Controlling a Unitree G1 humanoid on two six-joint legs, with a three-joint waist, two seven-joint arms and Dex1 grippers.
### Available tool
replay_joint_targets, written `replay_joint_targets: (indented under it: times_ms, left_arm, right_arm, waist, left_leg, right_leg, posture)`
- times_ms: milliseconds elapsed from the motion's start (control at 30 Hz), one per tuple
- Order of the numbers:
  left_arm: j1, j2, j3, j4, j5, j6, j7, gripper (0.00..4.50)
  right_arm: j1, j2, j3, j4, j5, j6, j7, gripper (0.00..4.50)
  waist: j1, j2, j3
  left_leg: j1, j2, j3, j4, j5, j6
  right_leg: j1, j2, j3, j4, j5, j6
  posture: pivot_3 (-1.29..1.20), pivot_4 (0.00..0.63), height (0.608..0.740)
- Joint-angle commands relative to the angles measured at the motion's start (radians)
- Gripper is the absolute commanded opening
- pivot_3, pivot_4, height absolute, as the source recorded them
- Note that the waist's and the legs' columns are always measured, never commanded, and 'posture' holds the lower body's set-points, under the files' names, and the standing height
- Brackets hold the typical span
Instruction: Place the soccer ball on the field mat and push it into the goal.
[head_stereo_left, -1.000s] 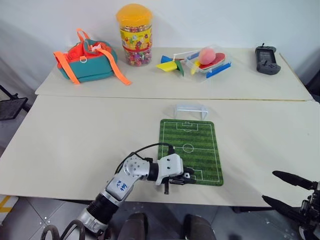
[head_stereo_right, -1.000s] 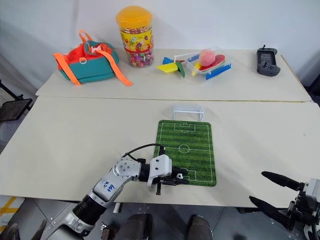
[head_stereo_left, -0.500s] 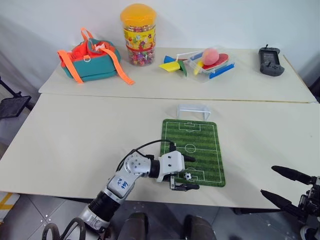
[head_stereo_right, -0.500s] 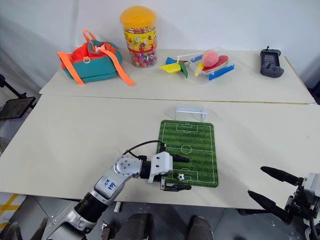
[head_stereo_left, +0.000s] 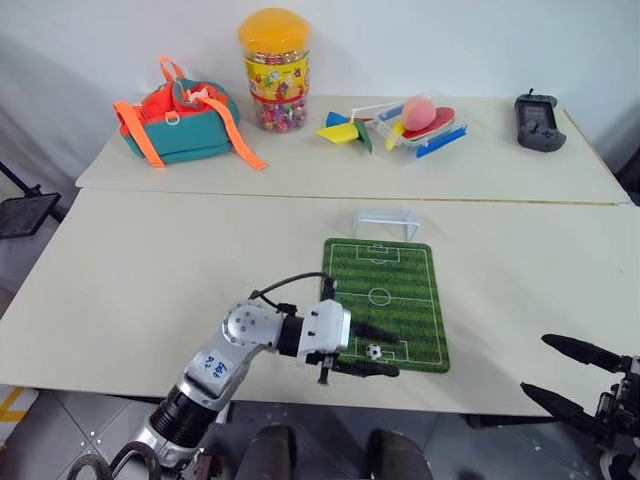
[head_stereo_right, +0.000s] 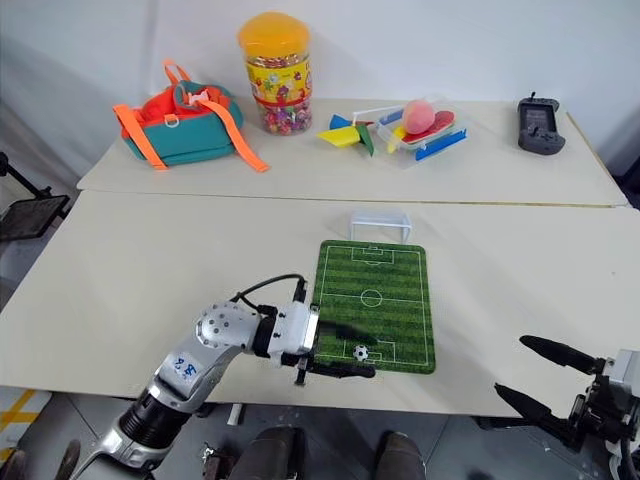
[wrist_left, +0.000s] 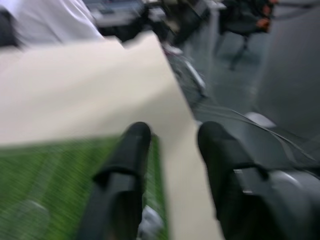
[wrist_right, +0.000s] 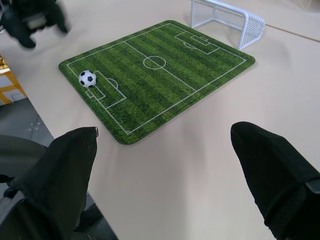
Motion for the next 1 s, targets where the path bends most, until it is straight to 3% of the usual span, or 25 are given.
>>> replay_joint_targets:
  times_ms: [33,67,100,400,533,700,900,1000]
  left_arm:
    - [0.003,-0.001,-0.029,0.008,0.016,-0.024,-0.023,0.41]
    - [0.003,-0.002,-0.036,0.025,0.026,-0.034,-0.024,0.06]
    - [0.0,-0.006,-0.046,0.053,0.044,-0.048,-0.022,0.02]
    - [-0.105,-0.117,-0.058,0.34,0.212,-0.2,0.098,0.02]
    - [-0.228,-0.228,0.064,0.446,0.221,-0.231,0.292,0.02]
    - [-0.294,-0.269,0.14,0.483,0.233,-0.273,0.392,0.02]
    - [-0.279,-0.266,0.149,0.451,0.163,-0.257,0.313,0.02]
    - [-0.236,-0.246,0.152,0.382,0.094,-0.138,0.25,0.02]
  right_arm:
    - [0.027,0.017,-0.042,-0.052,0.012,-0.011,-0.021,4.5]
    - [0.035,0.02,-0.044,-0.059,0.012,-0.011,-0.025,4.5]
    - [0.043,0.024,-0.046,-0.065,0.012,-0.011,-0.031,4.5]
    - [0.085,0.058,-0.056,-0.102,0.003,-0.023,-0.079,4.5]
    - [0.093,0.073,-0.055,-0.115,-0.002,-0.031,-0.1,4.5]
    - [0.08,0.078,-0.049,-0.091,-0.012,-0.046,-0.104,4.5]
    - [0.033,0.086,-0.014,-0.047,-0.033,-0.075,-0.106,4.5]
    - [-0.002,0.086,0.01,-0.032,-0.047,-0.085,-0.113,4.5]
  waist:
    - [0.001,0.0,0.0]
    - [0.001,0.0,0.0]
    - [0.001,0.0,0.0]
    - [0.002,0.0,0.0]
    - [0.002,-0.001,0.0]
    - [-0.003,-0.001,0.001]
    - [-0.001,-0.002,0.001]
    - [-0.002,-0.002,0.001]
  left_leg:
    - [0.0,0.0,0.0,0.0,0.0,0.0]
    - [0.0,0.0,0.0,0.0,0.0,0.0]
    - [0.0,0.0,0.0,0.0,-0.001,0.0]
    - [-0.001,0.0,0.003,0.0,-0.001,0.0]
    - [-0.002,0.0,0.004,0.0,-0.001,0.001]
    - [-0.002,0.0,0.005,-0.001,0.001,-0.002]
    - [-0.002,0.0,0.007,0.0,0.001,-0.002]
    - [-0.002,0.0,0.008,0.0,0.0,-0.002]
  right_leg:
    - [0.0,0.0,0.0,0.0,0.0,0.0]
    - [0.0,0.0,0.001,0.0,0.0,0.0]
    - [0.0,0.0,0.001,0.0,0.0,0.0]
    - [-0.004,0.0,0.004,0.001,0.001,0.001]
    - [-0.006,0.0,0.004,0.001,0.001,0.001]
    - [-0.007,0.0,0.005,0.002,0.002,0.002]
    - [-0.008,0.0,0.007,0.002,0.002,0.003]
    - [-0.008,0.0,0.007,0.002,0.002,0.003]
  posture:
    - [0.0,0.15,0.74]
    - [0.0,0.15,0.74]
    - [0.0,0.15,0.74]
    - [0.0,0.15,0.74]
    - [0.0,0.15,0.74]
    - [0.0,0.15,0.74]
    - [0.0,0.15,0.74]
    - [0.0,0.15,0.74]
